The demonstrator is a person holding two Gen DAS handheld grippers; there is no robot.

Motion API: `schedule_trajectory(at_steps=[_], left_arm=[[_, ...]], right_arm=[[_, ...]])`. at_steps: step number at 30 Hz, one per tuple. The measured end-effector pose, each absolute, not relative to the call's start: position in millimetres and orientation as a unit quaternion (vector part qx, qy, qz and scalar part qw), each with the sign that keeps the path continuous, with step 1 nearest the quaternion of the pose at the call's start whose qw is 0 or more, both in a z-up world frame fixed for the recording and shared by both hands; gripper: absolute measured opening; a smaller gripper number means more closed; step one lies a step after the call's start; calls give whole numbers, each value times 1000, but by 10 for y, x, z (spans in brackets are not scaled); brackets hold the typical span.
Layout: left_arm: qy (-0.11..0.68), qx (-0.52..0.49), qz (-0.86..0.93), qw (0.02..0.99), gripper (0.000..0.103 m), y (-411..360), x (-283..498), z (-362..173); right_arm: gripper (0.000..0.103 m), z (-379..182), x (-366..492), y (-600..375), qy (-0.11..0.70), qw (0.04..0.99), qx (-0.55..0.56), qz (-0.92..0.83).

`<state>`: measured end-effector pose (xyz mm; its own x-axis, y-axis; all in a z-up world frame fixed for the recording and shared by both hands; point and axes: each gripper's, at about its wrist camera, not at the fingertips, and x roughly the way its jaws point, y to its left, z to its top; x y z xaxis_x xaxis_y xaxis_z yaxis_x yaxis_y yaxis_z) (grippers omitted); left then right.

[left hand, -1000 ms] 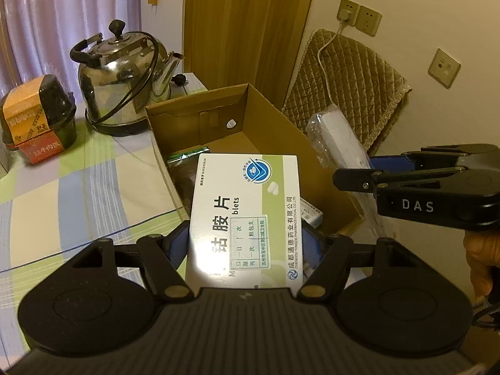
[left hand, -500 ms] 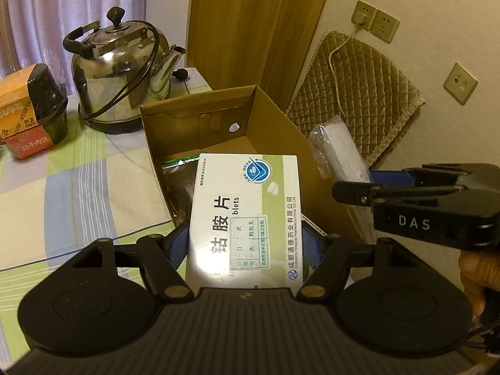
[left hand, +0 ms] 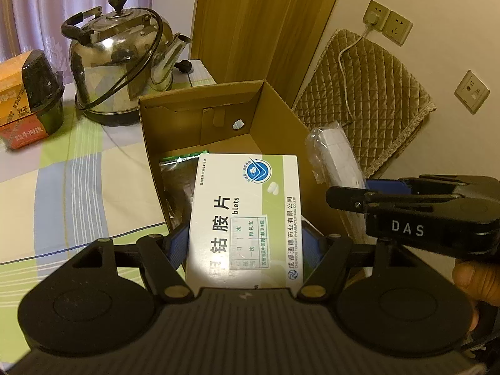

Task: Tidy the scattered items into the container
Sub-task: 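Lower both items into the cardboard box and open both tools to release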

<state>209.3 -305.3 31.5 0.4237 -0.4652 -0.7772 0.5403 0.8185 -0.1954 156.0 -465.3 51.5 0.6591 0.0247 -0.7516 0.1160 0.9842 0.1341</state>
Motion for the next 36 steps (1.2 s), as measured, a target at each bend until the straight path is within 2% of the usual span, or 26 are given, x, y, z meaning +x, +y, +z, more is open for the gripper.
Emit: schedule_trajectory(at_steps=[36], left_arm=[[444, 32, -284, 849, 68, -2925, 2223, 213]], right_arm=[[42, 347, 1647, -4648, 420, 902, 92, -36]])
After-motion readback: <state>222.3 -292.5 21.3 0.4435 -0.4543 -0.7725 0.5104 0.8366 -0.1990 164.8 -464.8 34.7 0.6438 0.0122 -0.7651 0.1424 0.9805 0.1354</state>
